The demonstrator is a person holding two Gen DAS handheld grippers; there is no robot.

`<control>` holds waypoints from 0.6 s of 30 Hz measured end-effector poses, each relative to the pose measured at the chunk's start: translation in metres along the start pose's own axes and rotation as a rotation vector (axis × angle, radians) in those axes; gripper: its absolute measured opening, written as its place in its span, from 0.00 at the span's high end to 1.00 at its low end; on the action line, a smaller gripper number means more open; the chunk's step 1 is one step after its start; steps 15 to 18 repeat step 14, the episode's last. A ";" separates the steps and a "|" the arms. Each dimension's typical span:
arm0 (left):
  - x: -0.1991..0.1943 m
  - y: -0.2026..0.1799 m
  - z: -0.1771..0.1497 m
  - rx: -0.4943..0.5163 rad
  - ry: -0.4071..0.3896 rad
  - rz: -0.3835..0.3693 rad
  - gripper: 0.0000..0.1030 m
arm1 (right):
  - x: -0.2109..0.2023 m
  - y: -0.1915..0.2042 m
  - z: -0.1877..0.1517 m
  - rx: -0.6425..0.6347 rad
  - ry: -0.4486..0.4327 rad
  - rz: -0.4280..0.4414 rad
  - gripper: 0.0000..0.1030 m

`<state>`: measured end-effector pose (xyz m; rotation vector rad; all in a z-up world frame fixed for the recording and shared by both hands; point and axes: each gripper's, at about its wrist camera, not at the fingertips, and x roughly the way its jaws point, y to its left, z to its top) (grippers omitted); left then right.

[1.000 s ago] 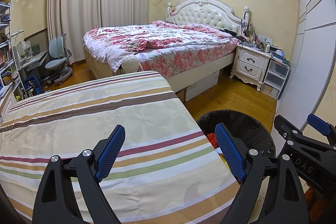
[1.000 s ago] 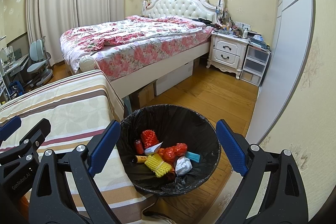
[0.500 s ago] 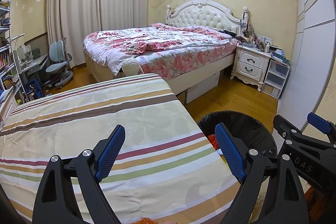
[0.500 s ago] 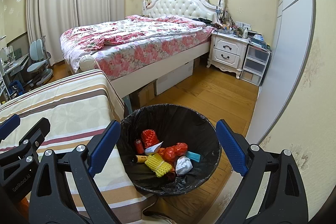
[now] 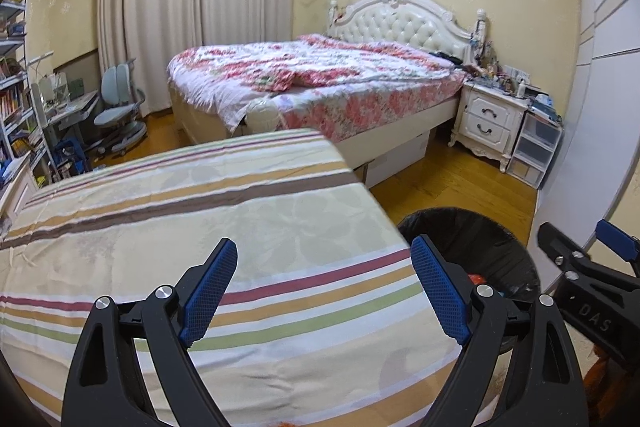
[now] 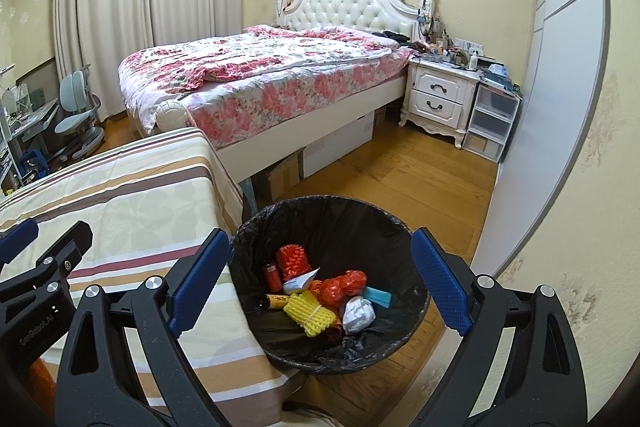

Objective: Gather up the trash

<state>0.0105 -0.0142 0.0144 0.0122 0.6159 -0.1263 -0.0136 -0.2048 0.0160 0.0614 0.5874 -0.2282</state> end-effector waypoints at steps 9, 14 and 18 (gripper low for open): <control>0.032 0.079 -0.014 -0.091 0.148 0.138 0.16 | 0.032 0.063 0.001 -0.087 0.079 0.109 0.12; 0.033 0.129 -0.017 -0.142 0.145 0.228 0.16 | 0.047 0.114 0.004 -0.154 0.119 0.185 0.12; 0.033 0.129 -0.017 -0.142 0.145 0.228 0.16 | 0.047 0.114 0.004 -0.154 0.119 0.185 0.12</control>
